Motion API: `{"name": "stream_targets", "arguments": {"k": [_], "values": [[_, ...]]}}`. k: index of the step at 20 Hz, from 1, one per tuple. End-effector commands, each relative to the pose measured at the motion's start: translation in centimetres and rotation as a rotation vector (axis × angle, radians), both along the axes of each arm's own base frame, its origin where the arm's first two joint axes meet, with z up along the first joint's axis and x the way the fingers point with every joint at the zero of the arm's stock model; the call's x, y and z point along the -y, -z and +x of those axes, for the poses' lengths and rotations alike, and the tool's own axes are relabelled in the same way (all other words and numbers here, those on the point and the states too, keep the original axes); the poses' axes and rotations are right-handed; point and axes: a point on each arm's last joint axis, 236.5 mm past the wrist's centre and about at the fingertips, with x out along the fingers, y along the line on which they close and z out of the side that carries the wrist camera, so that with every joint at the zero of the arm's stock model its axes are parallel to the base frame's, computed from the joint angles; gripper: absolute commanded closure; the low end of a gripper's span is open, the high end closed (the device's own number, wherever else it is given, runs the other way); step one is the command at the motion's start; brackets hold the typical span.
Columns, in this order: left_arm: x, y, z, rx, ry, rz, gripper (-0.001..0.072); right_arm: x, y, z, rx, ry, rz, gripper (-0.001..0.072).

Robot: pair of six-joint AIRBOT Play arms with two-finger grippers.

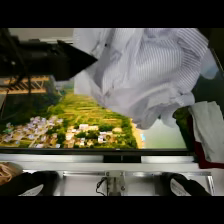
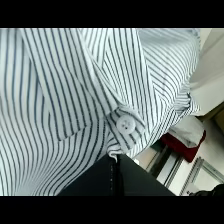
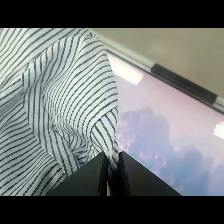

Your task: Fold the shirts.

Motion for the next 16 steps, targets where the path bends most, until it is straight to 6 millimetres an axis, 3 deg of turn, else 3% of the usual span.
{"name": "stream_targets", "arguments": {"k": [1, 3, 4, 7, 11, 13, 15, 16], "values": [[2.5, 4.3, -0.9, -0.081, 0.057, 0.087, 0.0657, -1.4, -2.8, -0.5, 0.086, -0.048, 0.080, 0.0645], [3.5, 5.3, -0.8, -0.094, 0.073, 0.097, 0.0657, -1.4, -3.7, -1.0, 0.121, -0.048, 0.082, 0.0645], [3.6, 4.8, -0.3, -0.080, 0.056, 0.077, 0.0657, -1.4, -4.1, -1.2, 0.136, -0.046, 0.079, 0.0645], [2.6, 0.5, 2.5, 0.024, -0.044, -0.039, 0.0656, -1.5, -5.0, -2.1, 0.169, -0.048, 0.071, 0.0645], [-0.8, -5.2, 5.7, 0.150, -0.186, -0.167, 0.0656, -1.5, -6.3, -3.3, 0.218, -0.043, 0.067, 0.0646], [-1.2, -4.9, 5.7, 0.142, -0.187, -0.150, 0.0655, -1.8, -5.8, -3.7, 0.187, -0.057, 0.072, 0.0645], [-0.7, -2.3, 5.1, 0.081, -0.141, -0.078, 0.0655, -1.4, -2.9, -3.3, 0.055, -0.039, 0.059, 0.0643], [-0.3, -0.4, 4.7, 0.027, -0.110, -0.029, 0.0655, -0.7, -0.6, -2.9, -0.053, -0.003, 0.051, 0.0643]]}}
